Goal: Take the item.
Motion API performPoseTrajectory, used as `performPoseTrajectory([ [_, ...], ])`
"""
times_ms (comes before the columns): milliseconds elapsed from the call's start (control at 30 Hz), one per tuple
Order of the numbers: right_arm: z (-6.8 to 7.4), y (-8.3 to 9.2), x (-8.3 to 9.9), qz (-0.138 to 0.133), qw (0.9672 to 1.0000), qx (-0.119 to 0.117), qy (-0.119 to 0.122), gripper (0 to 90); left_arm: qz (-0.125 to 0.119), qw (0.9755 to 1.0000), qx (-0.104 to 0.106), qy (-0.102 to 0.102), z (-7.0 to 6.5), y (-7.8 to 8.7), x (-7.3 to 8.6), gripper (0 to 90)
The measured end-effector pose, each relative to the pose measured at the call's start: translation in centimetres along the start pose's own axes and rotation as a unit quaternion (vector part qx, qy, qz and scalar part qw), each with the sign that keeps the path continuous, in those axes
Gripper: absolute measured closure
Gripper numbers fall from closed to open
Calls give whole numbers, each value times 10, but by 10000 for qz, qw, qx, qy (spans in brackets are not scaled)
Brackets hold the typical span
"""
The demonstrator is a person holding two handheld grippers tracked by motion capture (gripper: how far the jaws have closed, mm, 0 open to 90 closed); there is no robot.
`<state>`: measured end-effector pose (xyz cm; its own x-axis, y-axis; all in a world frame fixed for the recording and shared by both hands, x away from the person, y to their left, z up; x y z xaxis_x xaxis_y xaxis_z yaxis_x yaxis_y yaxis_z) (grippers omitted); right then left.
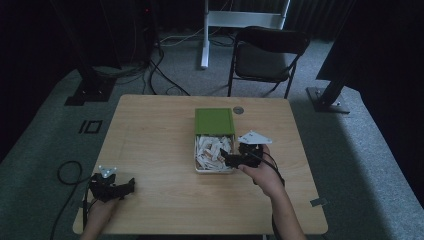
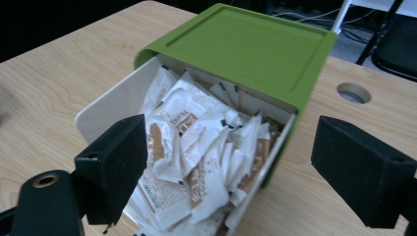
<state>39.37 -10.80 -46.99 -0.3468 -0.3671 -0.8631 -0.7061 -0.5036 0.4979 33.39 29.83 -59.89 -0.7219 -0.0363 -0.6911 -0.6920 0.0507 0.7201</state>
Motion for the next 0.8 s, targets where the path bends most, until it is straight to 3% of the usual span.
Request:
performPoseTrajectory([
  [333, 15, -15, 0, 100, 9995, -177, 222, 201, 9, 10000, -1, -11, 0, 0, 0, 27],
  [400, 17, -19, 1, 207, 9989, -233, 340, 248, 11, 10000, -1, -13, 0, 0, 0, 27],
  [567, 24, -27, 2, 327, 9979, -411, 382, 335, 11, 10000, -1, -13, 0, 0, 0, 27],
  [600, 28, -30, 4, 422, 9970, -544, 358, 371, 10, 10000, 0, -10, 0, 0, 0, 27],
  [667, 29, -32, 4, 458, 9966, -583, 357, 372, 10, 10000, -2, -12, 0, 0, 0, 27],
  [800, 36, -40, 2, 355, 9968, -659, 287, 493, 11, 10000, 0, -13, 0, 0, 0, 28],
])
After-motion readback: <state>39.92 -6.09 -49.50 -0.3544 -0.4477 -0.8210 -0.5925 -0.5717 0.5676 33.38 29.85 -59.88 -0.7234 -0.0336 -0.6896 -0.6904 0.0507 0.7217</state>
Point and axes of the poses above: each handheld gripper's, and its own axes: y roughly backward along the jaws, x roughly out of its underside, z roughly to its left, the point moved 7 cm from there along -y, roughly forward along the jaws, and after that the axes turned 6 degrees about y, right-handed, at the moved point
